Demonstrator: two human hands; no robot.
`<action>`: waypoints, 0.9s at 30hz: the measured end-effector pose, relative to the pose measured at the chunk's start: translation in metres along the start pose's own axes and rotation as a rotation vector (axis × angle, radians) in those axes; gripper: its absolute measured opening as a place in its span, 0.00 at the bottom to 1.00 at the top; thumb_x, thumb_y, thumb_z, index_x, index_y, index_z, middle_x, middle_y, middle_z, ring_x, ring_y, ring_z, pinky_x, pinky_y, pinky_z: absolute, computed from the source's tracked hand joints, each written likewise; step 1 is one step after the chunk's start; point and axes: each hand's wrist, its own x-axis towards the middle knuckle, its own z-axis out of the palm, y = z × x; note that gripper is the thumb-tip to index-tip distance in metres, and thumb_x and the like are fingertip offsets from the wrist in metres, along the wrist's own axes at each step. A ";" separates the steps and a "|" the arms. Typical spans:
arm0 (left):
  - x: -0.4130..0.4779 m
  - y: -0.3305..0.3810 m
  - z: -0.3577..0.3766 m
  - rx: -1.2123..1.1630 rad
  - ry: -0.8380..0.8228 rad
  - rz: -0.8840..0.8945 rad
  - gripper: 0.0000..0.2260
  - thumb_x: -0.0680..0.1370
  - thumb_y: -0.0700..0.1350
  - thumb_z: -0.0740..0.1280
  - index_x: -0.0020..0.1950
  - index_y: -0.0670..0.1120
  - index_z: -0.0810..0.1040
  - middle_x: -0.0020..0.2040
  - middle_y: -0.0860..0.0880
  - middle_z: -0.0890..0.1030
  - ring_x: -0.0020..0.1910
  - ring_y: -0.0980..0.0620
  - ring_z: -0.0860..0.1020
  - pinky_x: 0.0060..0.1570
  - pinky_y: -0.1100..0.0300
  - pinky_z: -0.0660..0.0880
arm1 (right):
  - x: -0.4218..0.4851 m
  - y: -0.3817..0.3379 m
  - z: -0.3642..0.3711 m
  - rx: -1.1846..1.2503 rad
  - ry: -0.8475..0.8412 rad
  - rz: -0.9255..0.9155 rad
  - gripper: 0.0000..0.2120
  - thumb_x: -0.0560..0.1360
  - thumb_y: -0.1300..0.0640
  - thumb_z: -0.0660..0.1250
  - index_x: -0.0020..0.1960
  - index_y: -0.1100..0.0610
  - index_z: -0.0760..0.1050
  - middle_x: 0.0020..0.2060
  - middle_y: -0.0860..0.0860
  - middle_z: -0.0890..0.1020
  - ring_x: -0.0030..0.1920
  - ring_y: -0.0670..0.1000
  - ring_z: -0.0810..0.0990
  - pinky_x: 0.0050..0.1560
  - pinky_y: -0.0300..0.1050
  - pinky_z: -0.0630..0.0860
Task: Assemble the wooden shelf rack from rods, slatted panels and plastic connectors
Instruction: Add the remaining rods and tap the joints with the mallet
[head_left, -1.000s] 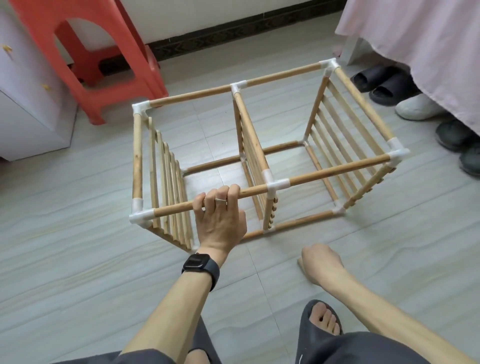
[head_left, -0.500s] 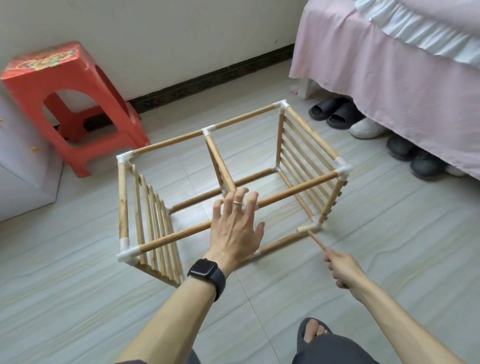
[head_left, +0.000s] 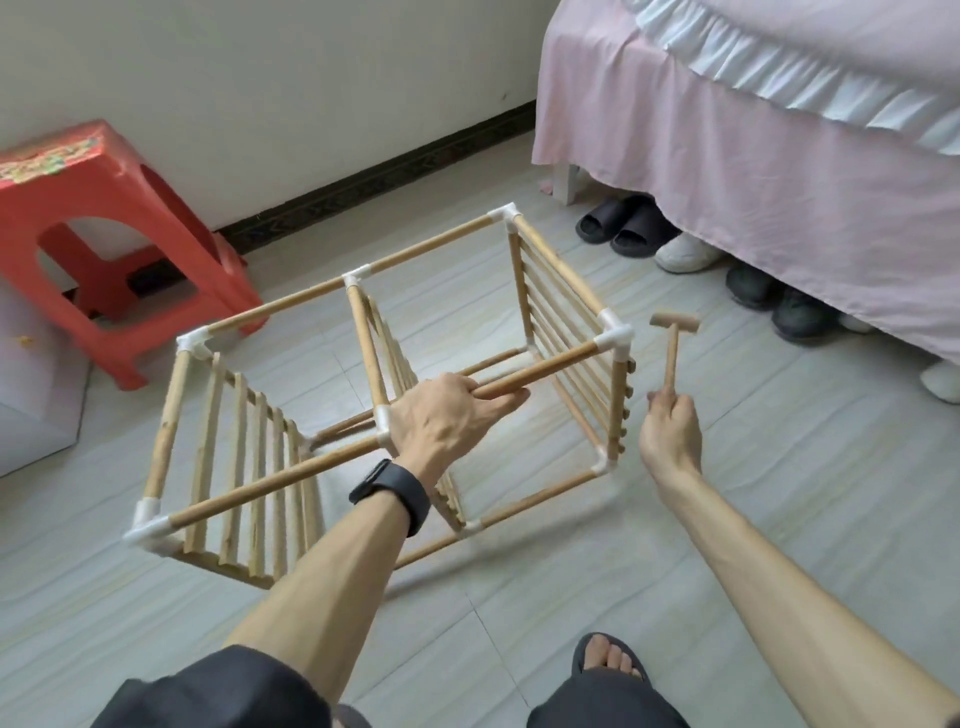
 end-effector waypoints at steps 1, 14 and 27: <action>-0.004 -0.006 -0.011 -0.023 0.020 -0.006 0.37 0.63 0.84 0.55 0.34 0.51 0.80 0.25 0.56 0.73 0.25 0.54 0.73 0.26 0.64 0.64 | -0.001 -0.013 0.002 -0.025 0.002 -0.089 0.16 0.86 0.46 0.49 0.56 0.55 0.70 0.46 0.48 0.75 0.42 0.43 0.73 0.42 0.43 0.70; -0.059 -0.064 -0.086 -0.661 0.307 -0.116 0.31 0.66 0.79 0.65 0.27 0.51 0.78 0.21 0.57 0.68 0.21 0.59 0.65 0.27 0.62 0.63 | -0.076 -0.198 0.033 -0.009 -0.024 -0.786 0.15 0.86 0.51 0.51 0.51 0.60 0.69 0.46 0.57 0.74 0.39 0.43 0.71 0.40 0.28 0.67; -0.051 -0.121 -0.093 -0.788 0.366 -0.400 0.20 0.75 0.56 0.69 0.29 0.51 0.65 0.20 0.58 0.66 0.21 0.59 0.66 0.29 0.60 0.66 | -0.156 -0.261 0.094 -0.200 0.072 -1.192 0.15 0.86 0.53 0.54 0.51 0.62 0.73 0.51 0.60 0.74 0.38 0.52 0.70 0.44 0.51 0.67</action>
